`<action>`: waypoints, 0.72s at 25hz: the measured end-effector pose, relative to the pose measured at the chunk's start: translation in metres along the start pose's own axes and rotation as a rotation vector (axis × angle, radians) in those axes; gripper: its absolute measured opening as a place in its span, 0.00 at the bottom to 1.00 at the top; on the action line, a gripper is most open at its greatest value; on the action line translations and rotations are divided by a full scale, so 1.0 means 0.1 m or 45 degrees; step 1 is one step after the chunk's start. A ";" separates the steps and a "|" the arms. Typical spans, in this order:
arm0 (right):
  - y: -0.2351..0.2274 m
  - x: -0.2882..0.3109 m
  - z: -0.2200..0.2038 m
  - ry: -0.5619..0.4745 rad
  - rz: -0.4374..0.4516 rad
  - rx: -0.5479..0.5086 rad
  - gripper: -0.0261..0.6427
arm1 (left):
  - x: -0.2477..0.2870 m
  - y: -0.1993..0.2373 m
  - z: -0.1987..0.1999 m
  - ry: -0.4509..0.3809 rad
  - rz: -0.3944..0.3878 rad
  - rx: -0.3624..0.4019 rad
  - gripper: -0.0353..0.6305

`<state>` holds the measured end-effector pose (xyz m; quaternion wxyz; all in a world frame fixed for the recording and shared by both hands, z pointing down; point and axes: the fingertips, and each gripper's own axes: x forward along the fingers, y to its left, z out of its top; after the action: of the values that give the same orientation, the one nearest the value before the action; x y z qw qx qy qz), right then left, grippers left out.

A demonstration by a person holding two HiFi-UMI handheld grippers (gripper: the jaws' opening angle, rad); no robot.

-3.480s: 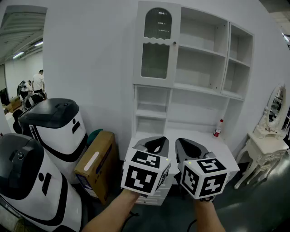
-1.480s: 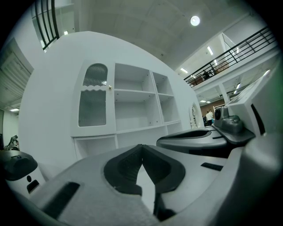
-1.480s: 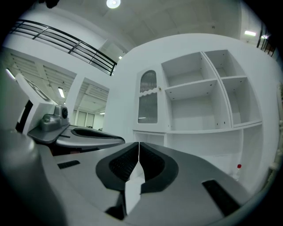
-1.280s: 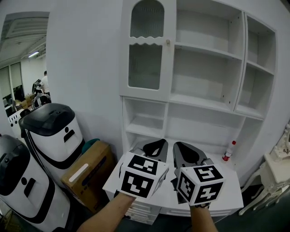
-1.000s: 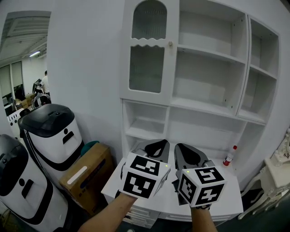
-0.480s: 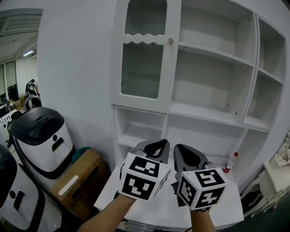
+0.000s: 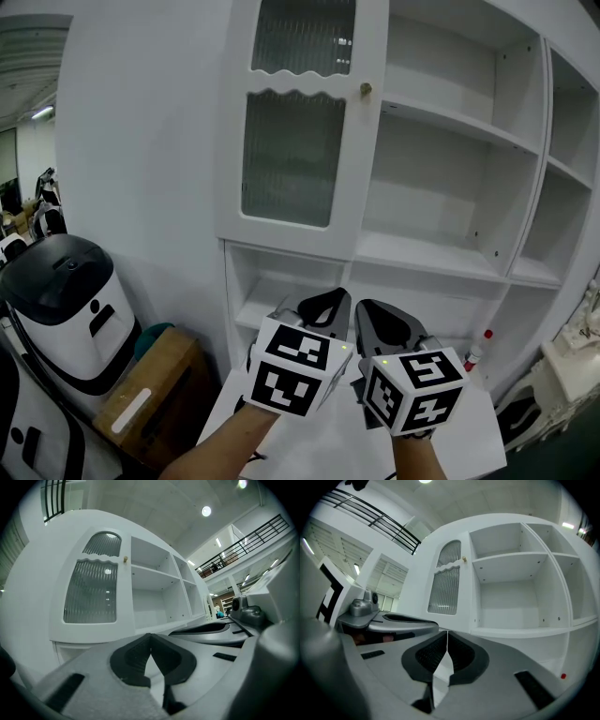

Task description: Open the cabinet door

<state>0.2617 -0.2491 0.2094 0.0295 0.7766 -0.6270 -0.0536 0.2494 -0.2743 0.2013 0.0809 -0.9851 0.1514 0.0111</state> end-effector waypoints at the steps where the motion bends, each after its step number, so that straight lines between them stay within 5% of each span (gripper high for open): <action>1: -0.01 0.06 0.02 -0.001 -0.006 -0.002 0.07 | 0.03 0.05 0.03 -0.015 -0.006 0.006 0.07; 9: -0.08 0.43 0.31 -0.055 -0.036 0.001 0.07 | 0.23 0.32 0.37 -0.152 -0.057 0.128 0.07; 18: -0.23 0.64 0.60 -0.135 -0.017 -0.015 0.07 | 0.36 0.53 0.80 -0.287 -0.001 0.274 0.07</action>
<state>0.2895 -0.3053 0.1440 0.0003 0.7766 -0.6223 -0.0986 0.2683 -0.3219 0.1128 0.2025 -0.9633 0.1412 0.1053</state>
